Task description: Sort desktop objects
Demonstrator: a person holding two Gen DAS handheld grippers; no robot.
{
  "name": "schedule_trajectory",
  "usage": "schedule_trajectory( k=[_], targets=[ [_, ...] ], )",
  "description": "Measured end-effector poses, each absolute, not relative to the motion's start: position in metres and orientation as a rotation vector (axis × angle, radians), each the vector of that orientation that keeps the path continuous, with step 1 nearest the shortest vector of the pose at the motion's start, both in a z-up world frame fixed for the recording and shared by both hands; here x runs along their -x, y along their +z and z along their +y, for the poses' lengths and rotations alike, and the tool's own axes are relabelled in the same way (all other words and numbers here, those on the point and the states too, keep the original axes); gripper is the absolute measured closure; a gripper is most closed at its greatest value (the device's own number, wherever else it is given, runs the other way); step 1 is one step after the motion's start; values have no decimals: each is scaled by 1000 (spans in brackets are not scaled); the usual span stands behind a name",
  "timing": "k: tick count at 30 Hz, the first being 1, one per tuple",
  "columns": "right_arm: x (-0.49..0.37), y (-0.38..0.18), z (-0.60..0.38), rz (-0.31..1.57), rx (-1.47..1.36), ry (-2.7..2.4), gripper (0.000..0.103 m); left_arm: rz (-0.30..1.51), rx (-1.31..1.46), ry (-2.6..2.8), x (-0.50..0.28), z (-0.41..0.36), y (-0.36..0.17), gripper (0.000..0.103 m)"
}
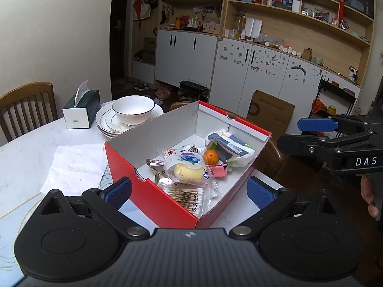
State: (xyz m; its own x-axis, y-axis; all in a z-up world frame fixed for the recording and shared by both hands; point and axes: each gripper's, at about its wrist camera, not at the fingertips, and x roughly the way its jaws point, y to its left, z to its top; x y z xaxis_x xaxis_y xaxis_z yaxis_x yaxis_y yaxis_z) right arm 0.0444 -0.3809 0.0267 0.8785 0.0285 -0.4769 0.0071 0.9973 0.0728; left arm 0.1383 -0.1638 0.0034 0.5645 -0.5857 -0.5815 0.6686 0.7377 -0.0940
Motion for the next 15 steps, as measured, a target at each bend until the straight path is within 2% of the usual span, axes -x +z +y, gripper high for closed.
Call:
schedule_trajectory(
  k=[15],
  targets=[
    [-43,17,-379,512,-104,-1,20,600,-143,-728,-136,-162,2,0]
  ],
)
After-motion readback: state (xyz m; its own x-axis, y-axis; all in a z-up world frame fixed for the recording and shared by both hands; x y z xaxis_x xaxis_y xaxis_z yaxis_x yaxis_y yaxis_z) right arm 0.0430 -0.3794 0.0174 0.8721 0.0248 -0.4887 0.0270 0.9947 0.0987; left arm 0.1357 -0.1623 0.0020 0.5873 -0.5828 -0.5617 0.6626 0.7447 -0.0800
